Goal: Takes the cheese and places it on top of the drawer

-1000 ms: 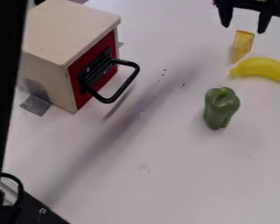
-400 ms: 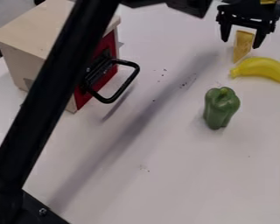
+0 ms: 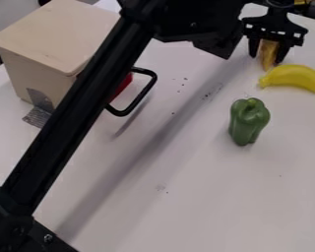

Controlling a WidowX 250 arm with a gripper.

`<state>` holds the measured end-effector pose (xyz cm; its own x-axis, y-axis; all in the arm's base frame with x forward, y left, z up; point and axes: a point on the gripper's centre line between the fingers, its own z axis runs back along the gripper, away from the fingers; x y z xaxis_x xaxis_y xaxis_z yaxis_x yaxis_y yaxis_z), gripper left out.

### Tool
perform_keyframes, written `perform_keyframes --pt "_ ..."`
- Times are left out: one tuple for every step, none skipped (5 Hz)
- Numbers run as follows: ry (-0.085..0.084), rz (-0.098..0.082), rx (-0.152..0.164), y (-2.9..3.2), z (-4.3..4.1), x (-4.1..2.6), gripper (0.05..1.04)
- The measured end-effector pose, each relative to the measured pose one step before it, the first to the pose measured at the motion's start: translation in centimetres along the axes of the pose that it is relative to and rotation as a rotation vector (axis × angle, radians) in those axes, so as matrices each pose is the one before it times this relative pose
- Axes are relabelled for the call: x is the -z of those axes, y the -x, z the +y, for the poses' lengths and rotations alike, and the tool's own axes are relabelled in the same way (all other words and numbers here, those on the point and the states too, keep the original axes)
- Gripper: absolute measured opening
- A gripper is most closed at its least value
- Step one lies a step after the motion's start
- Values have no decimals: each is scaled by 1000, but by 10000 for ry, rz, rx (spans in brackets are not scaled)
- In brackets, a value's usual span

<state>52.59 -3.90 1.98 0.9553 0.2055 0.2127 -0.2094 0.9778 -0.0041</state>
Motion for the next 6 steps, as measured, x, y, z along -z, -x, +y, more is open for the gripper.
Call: perform_keyframes --pt "149 16 -32 -119 -238 -676 488" --pt "25 121 62 602 240 -1541 487" --pt "127 -319 -246 368 1677 -4765 487" --pt "46 329 -654 2141 3454 -2555 488" --pt "-100 67 -309 2031 3309 -2695 488" --pt "-164 42 348 1860 2953 -941 487"
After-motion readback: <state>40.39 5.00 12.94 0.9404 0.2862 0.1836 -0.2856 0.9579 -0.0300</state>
